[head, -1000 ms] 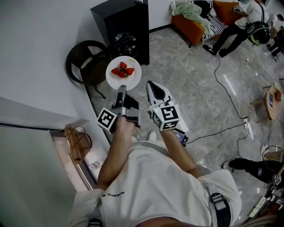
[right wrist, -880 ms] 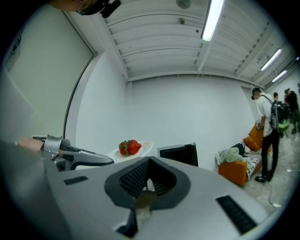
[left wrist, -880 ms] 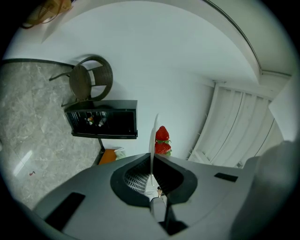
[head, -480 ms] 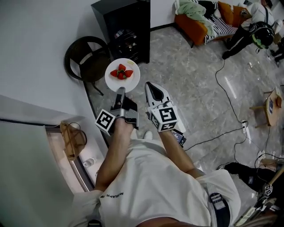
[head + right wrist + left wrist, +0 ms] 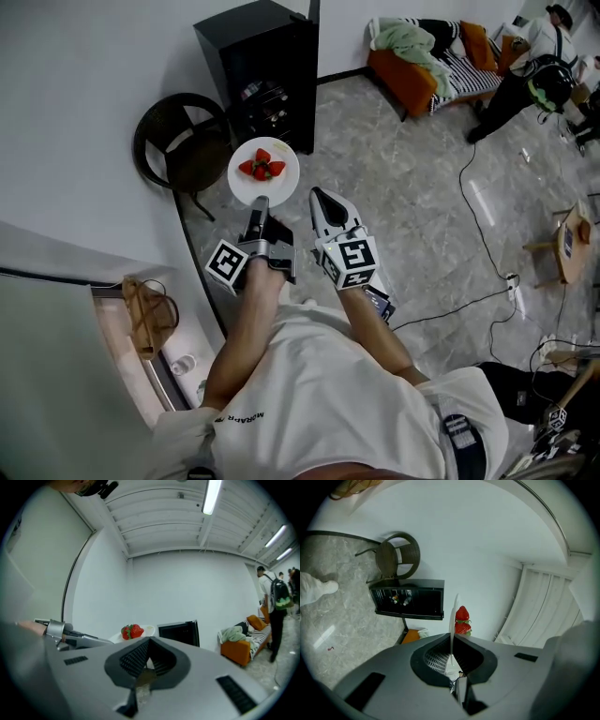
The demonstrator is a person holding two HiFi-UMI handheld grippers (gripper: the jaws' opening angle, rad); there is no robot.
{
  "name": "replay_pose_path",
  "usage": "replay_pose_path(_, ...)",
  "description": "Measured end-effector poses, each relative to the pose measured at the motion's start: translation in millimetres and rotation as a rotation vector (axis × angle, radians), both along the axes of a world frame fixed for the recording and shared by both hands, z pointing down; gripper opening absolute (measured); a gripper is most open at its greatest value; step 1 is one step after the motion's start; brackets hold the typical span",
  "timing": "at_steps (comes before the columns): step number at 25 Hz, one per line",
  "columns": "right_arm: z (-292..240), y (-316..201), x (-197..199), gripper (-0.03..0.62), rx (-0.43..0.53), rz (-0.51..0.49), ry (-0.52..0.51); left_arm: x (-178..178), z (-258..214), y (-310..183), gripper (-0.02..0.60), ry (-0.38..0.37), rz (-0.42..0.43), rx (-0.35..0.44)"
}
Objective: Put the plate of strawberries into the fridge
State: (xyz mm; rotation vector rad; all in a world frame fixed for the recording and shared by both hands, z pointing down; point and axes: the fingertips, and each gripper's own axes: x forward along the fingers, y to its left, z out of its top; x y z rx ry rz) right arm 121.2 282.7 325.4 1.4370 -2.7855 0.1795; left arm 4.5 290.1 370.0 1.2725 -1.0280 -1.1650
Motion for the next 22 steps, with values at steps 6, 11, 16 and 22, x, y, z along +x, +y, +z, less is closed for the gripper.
replay_pose_path(6, 8, -36, -8, 0.003, -0.017, -0.010, 0.008, -6, 6, -39, 0.011, 0.008, -0.007, -0.012)
replay_pose_path(11, 19, -74, -18, 0.003, -0.025, 0.003, 0.012, -16, 19, -75, 0.011, 0.010, 0.002, -0.027)
replay_pose_path(16, 27, -112, -33, 0.003, -0.030, 0.007, 0.020, -29, 31, -113, 0.011, 0.023, 0.011, -0.044)
replay_pose_path(22, 30, -153, -42, 0.003, -0.036, 0.020, 0.026, -35, 36, -157, 0.011, 0.018, 0.031, -0.057)
